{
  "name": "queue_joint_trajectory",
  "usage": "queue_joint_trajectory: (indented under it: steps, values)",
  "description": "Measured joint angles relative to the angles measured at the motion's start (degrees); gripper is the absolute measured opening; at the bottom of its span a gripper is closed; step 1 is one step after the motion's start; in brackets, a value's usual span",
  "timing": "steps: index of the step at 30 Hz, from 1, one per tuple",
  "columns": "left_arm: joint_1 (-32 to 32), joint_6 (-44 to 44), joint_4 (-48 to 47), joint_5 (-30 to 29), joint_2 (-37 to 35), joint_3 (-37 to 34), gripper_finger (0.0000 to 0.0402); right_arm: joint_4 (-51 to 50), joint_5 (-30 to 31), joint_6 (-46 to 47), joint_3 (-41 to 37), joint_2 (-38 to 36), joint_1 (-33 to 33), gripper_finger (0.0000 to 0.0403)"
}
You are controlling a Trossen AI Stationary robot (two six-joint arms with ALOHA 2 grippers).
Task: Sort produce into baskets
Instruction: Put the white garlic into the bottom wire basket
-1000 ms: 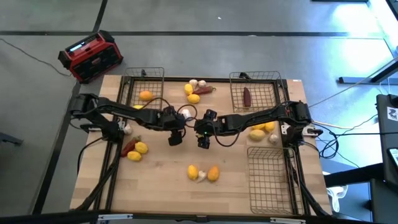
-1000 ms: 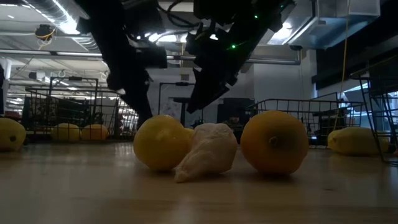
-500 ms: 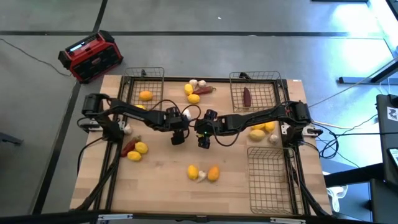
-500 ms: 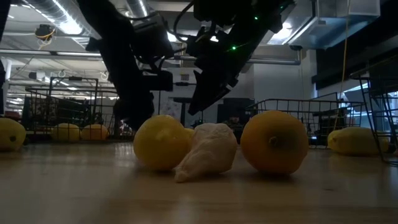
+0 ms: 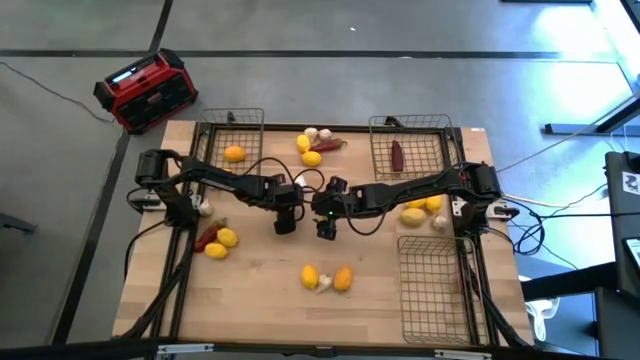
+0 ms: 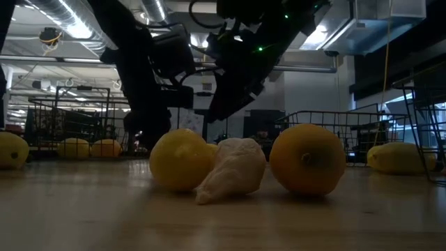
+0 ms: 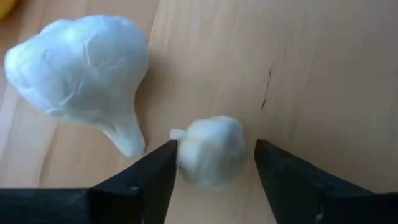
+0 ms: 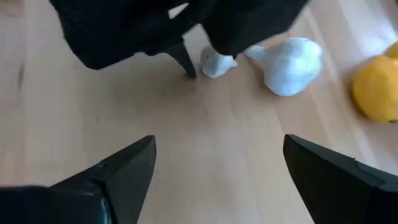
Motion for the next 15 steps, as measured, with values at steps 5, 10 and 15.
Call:
queue_joint_trajectory:
  steps: [5,10,15]
  values:
    - [0.1,0.5,0.4,0.5,0.2,0.0,0.0177,0.3,-2.3,0.1,0.0,0.0,0.0,0.0347]
    - [0.0,0.5,0.5,0.5,0.2,0.0,0.0135,0.1,-2.3,0.1,0.0,0.0,0.0,0.0347]
    - [-1.1,0.5,-0.8,0.1,-1.2,0.0,0.0115,0.7,-2.3,0.1,0.0,0.0,0.0,0.0347]
